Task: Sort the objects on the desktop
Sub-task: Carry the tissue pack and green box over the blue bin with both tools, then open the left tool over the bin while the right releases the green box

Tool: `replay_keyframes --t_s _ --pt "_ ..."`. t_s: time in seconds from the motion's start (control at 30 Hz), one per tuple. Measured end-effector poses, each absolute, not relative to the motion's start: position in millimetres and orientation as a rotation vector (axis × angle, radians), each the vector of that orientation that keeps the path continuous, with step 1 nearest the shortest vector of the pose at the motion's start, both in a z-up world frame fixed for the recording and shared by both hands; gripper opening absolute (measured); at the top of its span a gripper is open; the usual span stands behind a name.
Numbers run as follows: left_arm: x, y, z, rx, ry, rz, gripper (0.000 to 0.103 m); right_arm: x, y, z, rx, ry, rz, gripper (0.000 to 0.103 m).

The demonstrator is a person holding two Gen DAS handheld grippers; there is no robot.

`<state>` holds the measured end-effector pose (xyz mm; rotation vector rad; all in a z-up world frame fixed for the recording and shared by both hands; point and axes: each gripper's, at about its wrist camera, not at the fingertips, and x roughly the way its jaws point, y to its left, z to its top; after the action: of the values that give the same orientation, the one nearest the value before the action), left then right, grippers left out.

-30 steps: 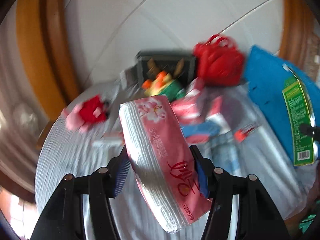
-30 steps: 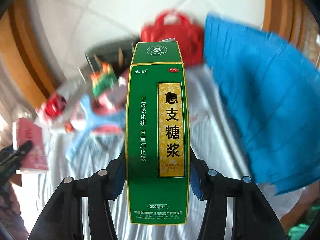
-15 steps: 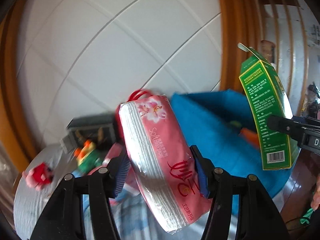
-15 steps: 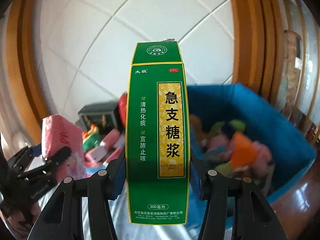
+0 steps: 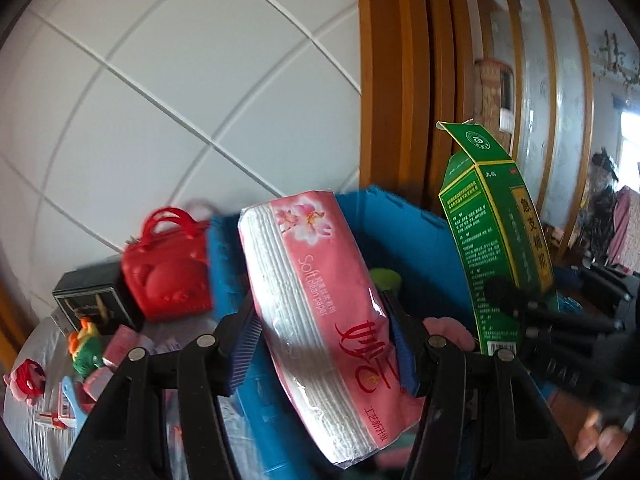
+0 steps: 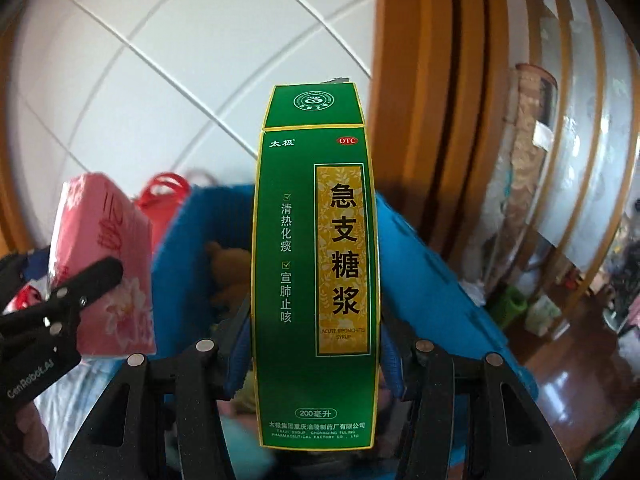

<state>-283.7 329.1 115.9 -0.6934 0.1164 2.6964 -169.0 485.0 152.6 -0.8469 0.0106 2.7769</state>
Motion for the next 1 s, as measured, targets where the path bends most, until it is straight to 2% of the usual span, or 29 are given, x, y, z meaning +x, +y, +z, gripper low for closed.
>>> replay_keyframes --t_s 0.33,0.8,0.83,0.87,0.9,0.93,1.0 --pt "-313 402 84 -0.865 0.196 2.686 0.06 -185 545 103 -0.966 0.038 2.715 0.053" --pt "-315 405 85 -0.9 0.205 2.695 0.061 -203 553 78 -1.058 0.014 2.682 0.054" --pt "-313 406 86 -0.895 0.215 2.693 0.061 -202 554 78 -1.051 0.014 2.684 0.058" --pt "-311 408 86 -0.892 0.226 2.693 0.061 -201 555 79 -1.04 0.01 2.674 0.071" --pt "-309 408 86 -0.89 0.235 2.691 0.061 -201 556 80 -1.034 0.001 2.666 0.078" --pt "-307 408 86 -0.893 0.234 2.685 0.061 -200 556 81 -1.025 -0.006 2.663 0.09" --pt "-303 407 86 -0.898 0.221 2.669 0.061 -196 556 83 -1.013 -0.009 2.66 0.093"
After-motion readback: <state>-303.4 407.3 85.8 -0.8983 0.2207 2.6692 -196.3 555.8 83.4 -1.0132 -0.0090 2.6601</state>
